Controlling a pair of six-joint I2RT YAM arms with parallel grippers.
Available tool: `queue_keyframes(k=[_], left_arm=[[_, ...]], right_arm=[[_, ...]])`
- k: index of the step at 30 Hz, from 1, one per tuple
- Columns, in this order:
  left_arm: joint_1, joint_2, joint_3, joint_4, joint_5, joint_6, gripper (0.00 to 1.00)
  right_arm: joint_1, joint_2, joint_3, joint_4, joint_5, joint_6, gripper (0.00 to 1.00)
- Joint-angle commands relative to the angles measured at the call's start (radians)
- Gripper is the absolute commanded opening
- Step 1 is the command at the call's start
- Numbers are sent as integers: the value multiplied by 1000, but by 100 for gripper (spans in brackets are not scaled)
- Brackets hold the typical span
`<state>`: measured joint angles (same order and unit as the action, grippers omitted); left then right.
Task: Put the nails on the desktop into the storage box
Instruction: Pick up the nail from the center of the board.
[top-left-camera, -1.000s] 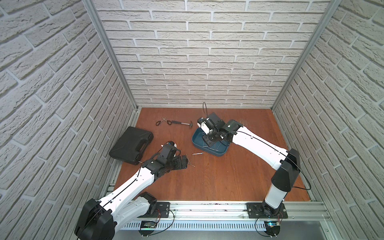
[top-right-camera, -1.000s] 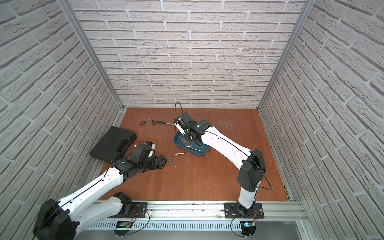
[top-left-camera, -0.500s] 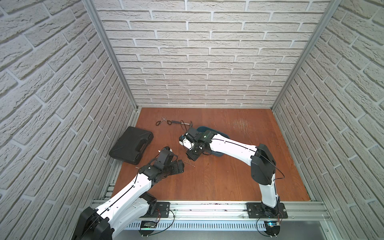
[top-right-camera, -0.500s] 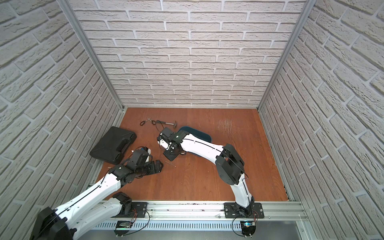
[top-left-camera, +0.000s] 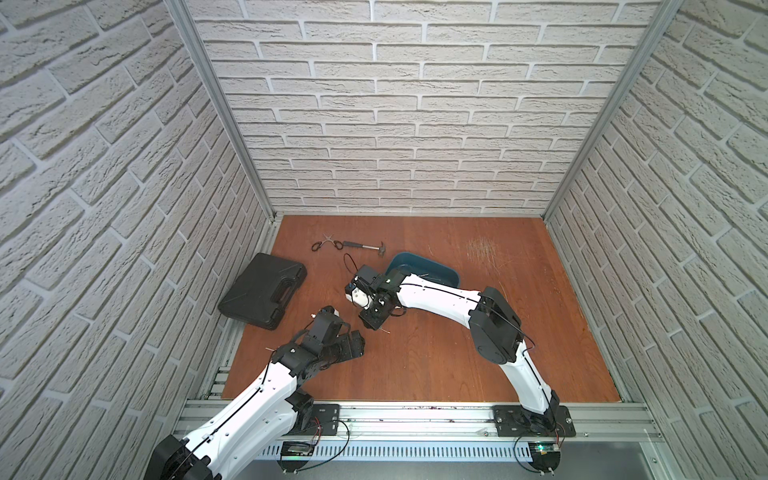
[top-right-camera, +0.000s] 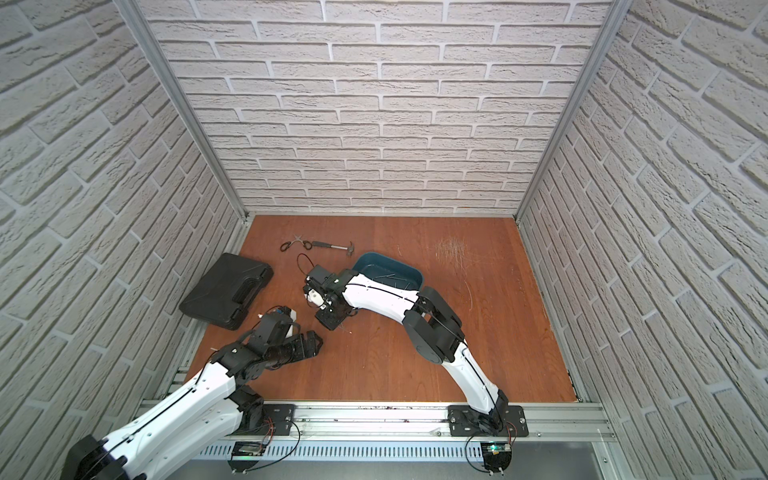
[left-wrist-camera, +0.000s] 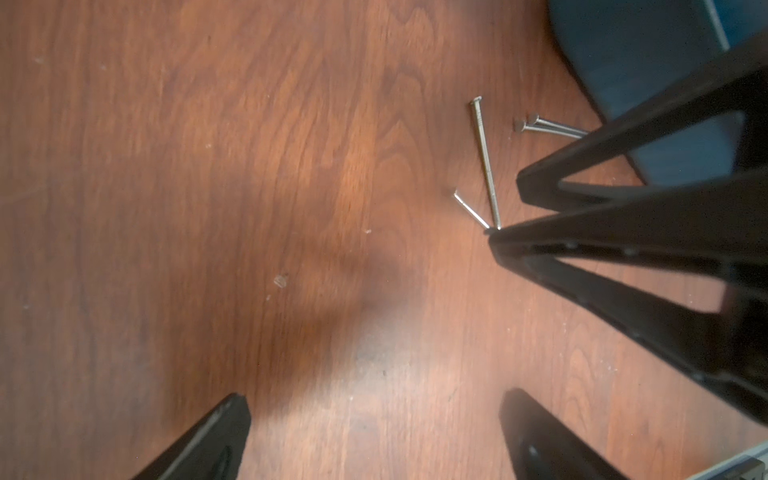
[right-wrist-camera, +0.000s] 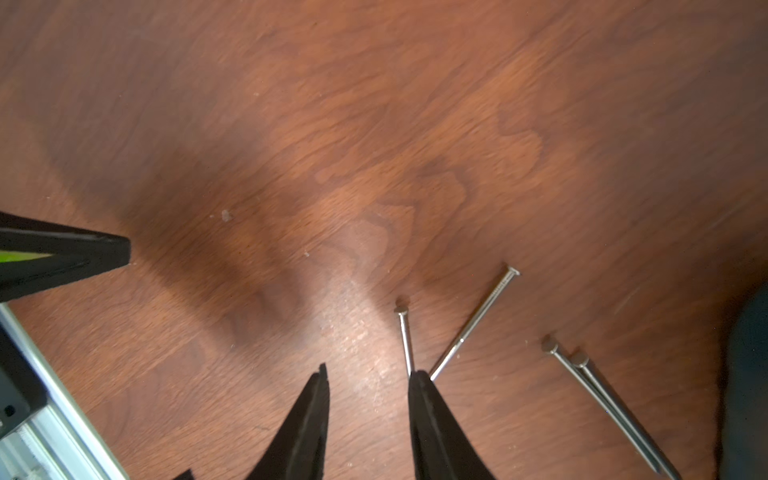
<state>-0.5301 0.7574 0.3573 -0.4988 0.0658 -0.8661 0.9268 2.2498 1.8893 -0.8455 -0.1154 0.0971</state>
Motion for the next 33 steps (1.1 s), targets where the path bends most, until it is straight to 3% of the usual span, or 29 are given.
queue_keyframes(k=[1,26,33], left_arm=[[8,-7,-17,19,11,-5,98],[8,-86,-36,-26,11,-4,98],[8,-115,-40,-44,8,-4,98]], right_arm=[[6,22,27,-17,23,-10,36],[5,120,74,-44,66,-24,35],[9,126,59,-52,69,-23,21]])
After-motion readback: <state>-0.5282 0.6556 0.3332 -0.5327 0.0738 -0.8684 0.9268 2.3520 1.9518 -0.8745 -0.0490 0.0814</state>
